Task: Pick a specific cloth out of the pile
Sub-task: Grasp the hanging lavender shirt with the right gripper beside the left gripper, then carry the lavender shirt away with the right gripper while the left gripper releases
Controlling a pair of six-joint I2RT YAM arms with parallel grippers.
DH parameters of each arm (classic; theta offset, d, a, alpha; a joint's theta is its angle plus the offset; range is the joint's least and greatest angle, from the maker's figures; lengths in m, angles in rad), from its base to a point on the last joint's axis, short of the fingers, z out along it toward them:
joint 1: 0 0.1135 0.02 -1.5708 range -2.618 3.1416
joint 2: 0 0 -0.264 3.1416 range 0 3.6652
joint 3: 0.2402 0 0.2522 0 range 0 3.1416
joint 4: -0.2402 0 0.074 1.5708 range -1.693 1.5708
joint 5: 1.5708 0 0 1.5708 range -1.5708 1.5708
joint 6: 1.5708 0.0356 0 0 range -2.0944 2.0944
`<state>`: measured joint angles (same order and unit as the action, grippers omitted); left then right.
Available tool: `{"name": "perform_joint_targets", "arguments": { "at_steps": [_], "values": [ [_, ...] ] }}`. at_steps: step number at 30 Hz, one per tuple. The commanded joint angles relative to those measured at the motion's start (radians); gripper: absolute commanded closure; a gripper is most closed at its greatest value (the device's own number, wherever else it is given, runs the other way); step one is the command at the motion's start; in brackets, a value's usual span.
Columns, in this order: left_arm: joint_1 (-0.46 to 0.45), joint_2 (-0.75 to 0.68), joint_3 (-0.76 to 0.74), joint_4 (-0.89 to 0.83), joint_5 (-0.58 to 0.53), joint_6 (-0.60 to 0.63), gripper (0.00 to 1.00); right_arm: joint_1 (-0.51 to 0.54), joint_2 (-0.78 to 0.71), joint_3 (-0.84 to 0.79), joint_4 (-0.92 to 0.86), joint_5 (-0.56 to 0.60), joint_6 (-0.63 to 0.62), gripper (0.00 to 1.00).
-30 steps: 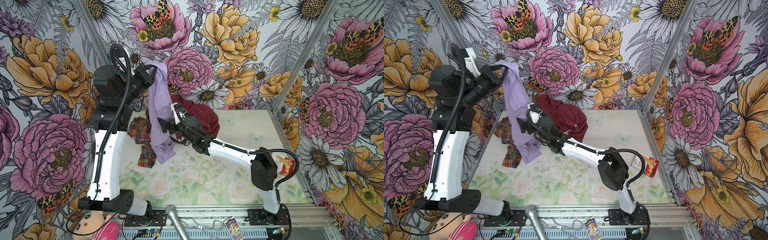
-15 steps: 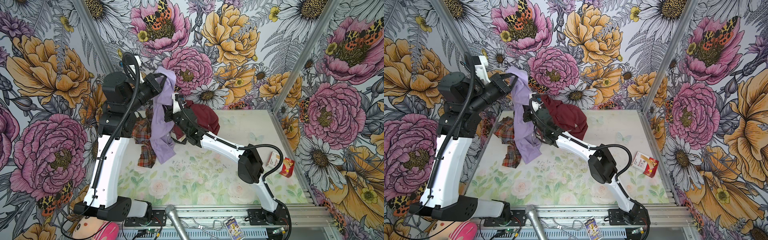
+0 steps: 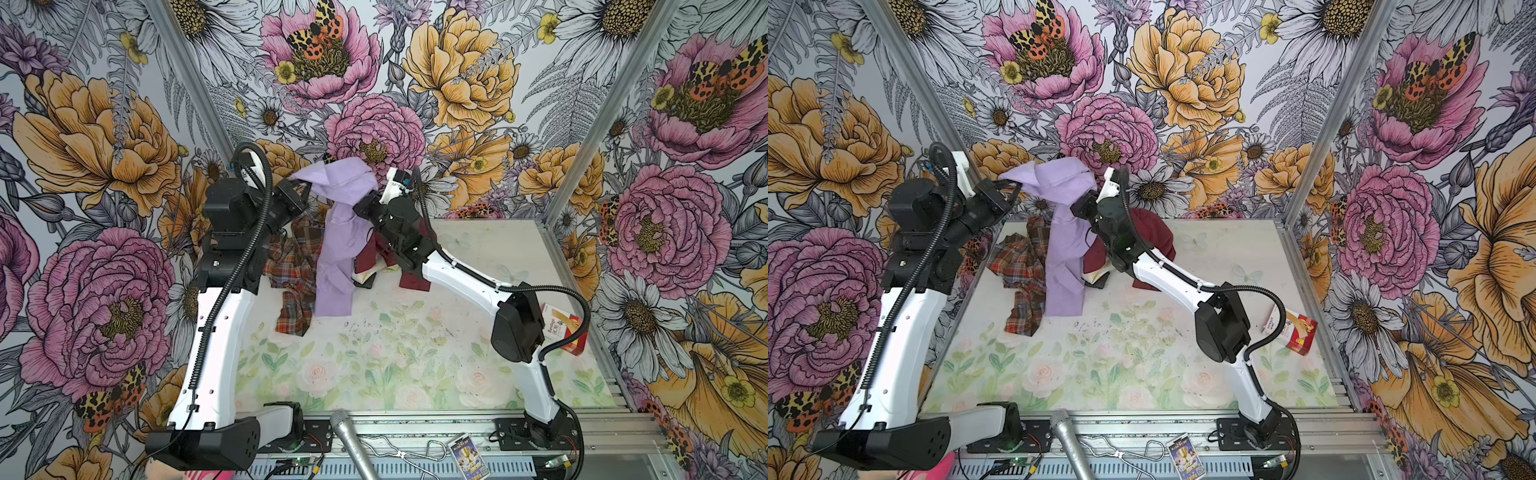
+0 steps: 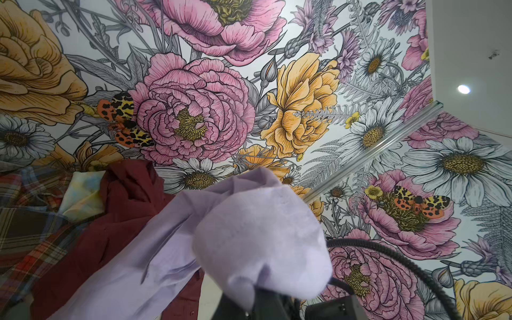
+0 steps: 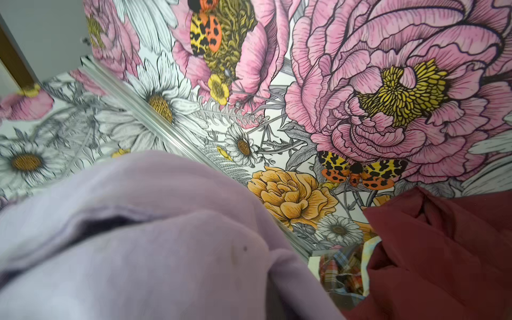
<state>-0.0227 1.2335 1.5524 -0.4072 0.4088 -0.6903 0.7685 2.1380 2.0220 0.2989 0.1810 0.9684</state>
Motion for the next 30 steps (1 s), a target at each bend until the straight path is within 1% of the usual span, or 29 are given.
{"name": "perform_joint_targets", "arguments": {
  "at_steps": [1,5,7,8,9,11,13,15,18,20,23,25,27,30],
  "values": [
    [0.003,-0.026,-0.058,0.064,0.032,0.035,1.00,-0.022,-0.093,0.004,0.058,0.021,0.280,1.00],
    [-0.007,-0.038,-0.148,0.097,0.027,0.059,1.00,-0.053,-0.088,0.008,0.101,0.009,0.557,1.00],
    [-0.018,-0.038,-0.191,0.126,0.025,0.065,1.00,-0.060,-0.078,0.032,0.114,0.010,0.647,1.00],
    [-0.026,-0.038,-0.215,0.143,0.022,0.070,0.98,-0.062,-0.074,0.049,0.115,0.011,0.682,1.00],
    [-0.034,-0.036,-0.234,0.152,0.012,0.072,0.91,-0.063,-0.074,0.066,0.112,0.011,0.702,1.00],
    [-0.051,-0.031,-0.254,0.165,0.013,0.081,0.80,-0.063,-0.081,0.086,0.100,0.016,0.719,1.00],
    [-0.081,-0.027,-0.265,0.166,-0.003,0.107,0.65,-0.061,-0.105,0.090,0.082,0.025,0.720,1.00],
    [-0.117,-0.018,-0.264,0.150,-0.026,0.143,0.52,-0.061,-0.140,0.073,0.074,0.038,0.718,1.00],
    [-0.139,-0.003,-0.258,0.136,-0.028,0.152,0.34,-0.063,-0.200,0.025,0.066,0.077,0.694,1.00],
    [-0.152,-0.003,-0.258,0.136,-0.032,0.161,0.27,-0.069,-0.239,0.000,0.043,0.103,0.671,1.00],
    [-0.170,0.001,-0.249,0.130,-0.009,0.190,0.20,-0.090,-0.295,-0.049,0.021,0.133,0.656,1.00],
    [-0.185,0.013,-0.227,0.094,0.012,0.230,0.15,-0.102,-0.337,-0.084,0.003,0.160,0.643,1.00],
    [-0.199,0.021,-0.212,0.053,0.007,0.282,0.09,-0.123,-0.383,-0.120,-0.024,0.195,0.637,1.00],
    [-0.215,0.033,-0.205,0.014,0.025,0.338,0.03,-0.169,-0.432,-0.155,-0.036,0.212,0.624,1.00]
  ]
}}
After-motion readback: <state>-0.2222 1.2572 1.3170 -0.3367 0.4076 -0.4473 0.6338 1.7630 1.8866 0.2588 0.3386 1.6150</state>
